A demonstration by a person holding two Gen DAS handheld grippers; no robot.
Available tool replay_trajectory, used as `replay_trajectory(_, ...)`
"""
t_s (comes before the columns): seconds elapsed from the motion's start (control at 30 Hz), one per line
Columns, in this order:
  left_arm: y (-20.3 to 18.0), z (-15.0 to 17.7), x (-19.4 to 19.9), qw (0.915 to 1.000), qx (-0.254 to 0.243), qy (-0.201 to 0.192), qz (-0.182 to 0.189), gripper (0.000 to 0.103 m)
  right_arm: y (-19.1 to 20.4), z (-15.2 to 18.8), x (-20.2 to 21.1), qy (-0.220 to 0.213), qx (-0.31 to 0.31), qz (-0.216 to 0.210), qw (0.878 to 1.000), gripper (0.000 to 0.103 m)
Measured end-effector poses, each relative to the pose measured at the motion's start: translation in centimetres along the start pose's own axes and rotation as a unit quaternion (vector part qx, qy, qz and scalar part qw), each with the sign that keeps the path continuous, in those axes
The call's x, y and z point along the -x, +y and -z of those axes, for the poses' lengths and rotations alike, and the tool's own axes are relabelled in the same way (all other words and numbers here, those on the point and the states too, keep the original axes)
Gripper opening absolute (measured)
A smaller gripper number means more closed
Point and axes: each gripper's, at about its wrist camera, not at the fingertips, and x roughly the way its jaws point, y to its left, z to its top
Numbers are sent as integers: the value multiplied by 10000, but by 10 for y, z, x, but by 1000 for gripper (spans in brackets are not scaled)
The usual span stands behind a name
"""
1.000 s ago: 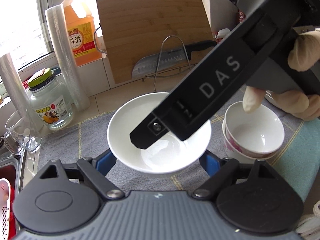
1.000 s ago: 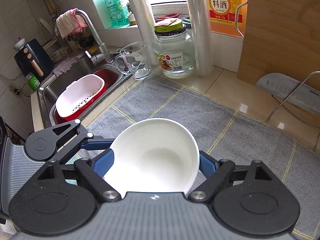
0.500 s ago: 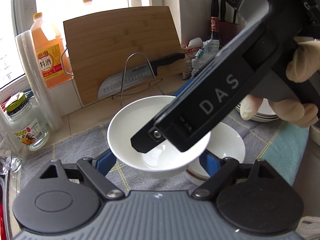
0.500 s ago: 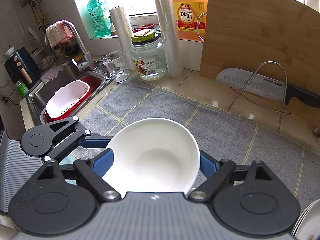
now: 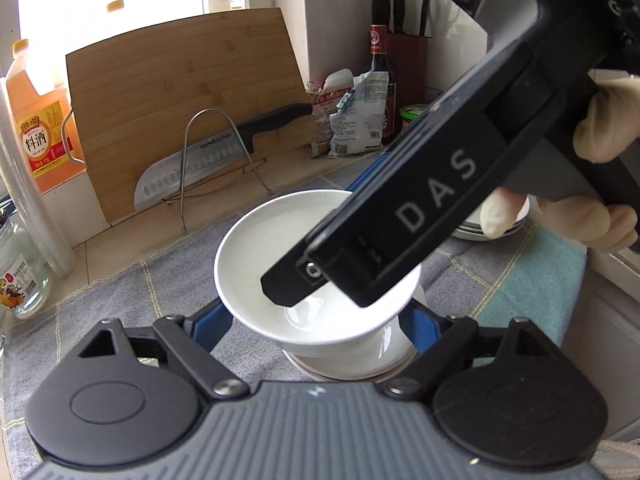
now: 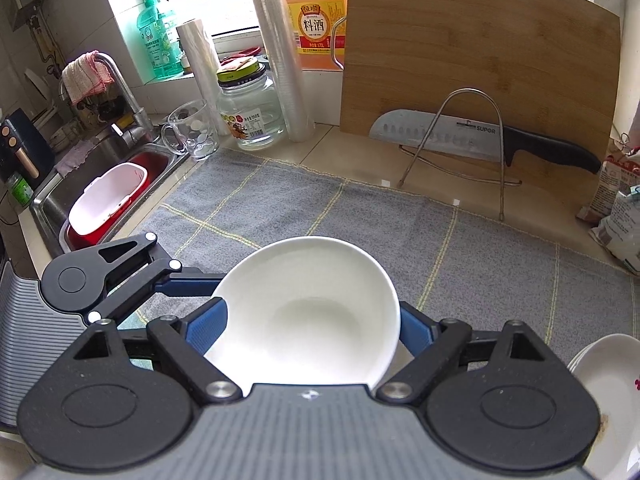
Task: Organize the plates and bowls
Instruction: 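Lower the white bowl onto the stacked bowls and open the right gripper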
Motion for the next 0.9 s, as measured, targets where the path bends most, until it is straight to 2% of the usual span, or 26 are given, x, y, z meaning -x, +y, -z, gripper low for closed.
replay_trajectory(0.5,-7,2,-24,9994,-16,261,242,89,-18,21,-4,205,-307,14,9993,93)
replay_trajectory(0.9,-9,7,-25,9992,-2,319,246,89,-23,25,-9,254,-417,-13,9988,93)
